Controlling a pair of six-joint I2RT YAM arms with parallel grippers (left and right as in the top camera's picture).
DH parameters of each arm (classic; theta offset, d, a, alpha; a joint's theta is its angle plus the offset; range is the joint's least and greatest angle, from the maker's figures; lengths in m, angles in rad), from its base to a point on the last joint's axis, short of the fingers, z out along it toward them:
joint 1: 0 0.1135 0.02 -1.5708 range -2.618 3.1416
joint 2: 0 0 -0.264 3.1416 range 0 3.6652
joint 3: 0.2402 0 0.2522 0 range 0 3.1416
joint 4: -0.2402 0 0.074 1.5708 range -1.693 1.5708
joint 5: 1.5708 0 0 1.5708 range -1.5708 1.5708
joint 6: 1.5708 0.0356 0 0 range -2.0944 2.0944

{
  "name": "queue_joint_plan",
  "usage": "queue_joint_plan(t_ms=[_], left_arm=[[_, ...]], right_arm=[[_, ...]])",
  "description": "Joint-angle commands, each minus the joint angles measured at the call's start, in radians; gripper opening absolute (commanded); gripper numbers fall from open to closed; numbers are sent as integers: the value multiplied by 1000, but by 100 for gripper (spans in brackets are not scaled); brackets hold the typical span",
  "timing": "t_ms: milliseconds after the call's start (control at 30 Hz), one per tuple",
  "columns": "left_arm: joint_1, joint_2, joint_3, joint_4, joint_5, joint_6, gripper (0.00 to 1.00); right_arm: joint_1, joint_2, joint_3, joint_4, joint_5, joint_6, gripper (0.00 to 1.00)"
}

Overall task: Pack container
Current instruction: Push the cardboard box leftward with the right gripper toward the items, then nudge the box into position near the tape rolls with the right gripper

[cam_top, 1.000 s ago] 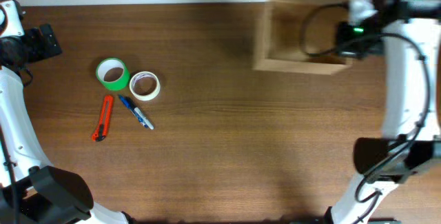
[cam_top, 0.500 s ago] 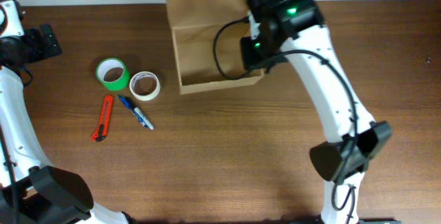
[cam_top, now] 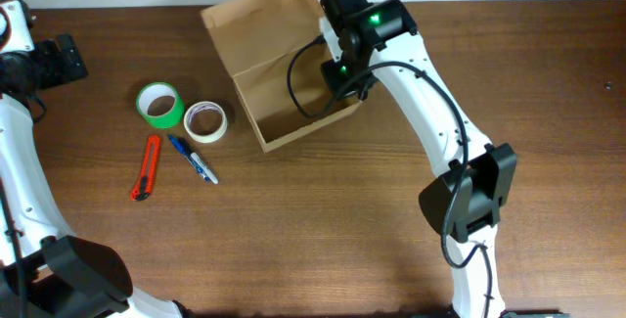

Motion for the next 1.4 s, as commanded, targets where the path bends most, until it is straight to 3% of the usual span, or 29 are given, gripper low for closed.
queue_joint_plan(t_ms=[0, 500, 1000, 1367], left_arm=[[5, -4, 15, -2, -7, 16, 99], [5, -4, 15, -2, -7, 16, 99], [5, -4, 15, -2, -7, 16, 99], [5, -4, 15, -2, -7, 16, 99]], right_arm=[[-2, 14, -1, 26, 7, -138, 4], [-13, 144, -10, 89, 8, -184, 4], [-35, 196, -13, 171, -11, 96, 4], [-47, 210, -27, 164, -10, 103, 4]])
